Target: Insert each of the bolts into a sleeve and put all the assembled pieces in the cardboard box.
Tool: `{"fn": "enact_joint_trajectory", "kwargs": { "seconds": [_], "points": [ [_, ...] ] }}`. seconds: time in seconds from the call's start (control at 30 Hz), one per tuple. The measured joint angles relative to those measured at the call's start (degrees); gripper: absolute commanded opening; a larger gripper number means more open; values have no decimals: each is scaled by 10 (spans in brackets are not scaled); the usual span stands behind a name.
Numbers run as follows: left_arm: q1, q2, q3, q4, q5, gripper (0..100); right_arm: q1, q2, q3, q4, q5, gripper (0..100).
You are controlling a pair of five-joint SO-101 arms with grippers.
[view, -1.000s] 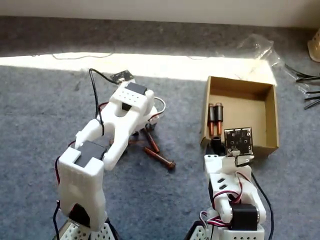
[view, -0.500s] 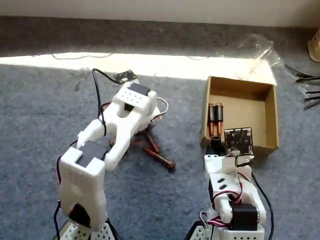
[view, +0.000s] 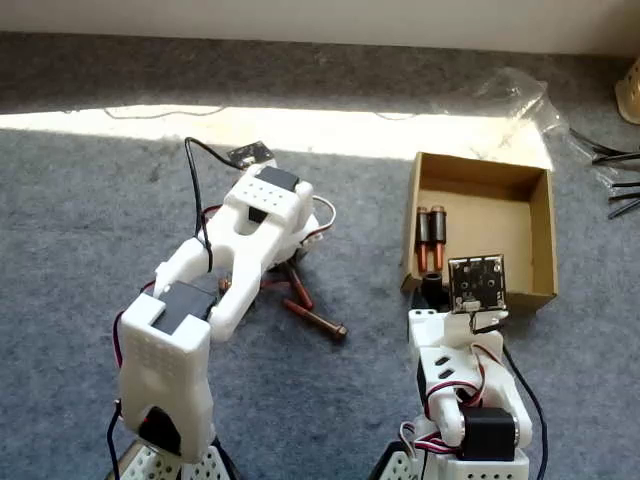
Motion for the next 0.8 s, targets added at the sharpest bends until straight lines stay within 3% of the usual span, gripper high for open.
{"fn": "enact_joint_trajectory", "kwargs": {
  "seconds": [0.07,0.27,0.6,0.8],
  "points": [
    [0,0,0,0,-25,0,0,0,0,0,0,4],
    [4,0,-3,-23,-157,5,0,0,0,0,0,4],
    [4,1,-3,-66,-294,5,0,0,0,0,0,4],
    [4,1,-3,-76,-426,5,0,0,0,0,0,4]
  ]
}}
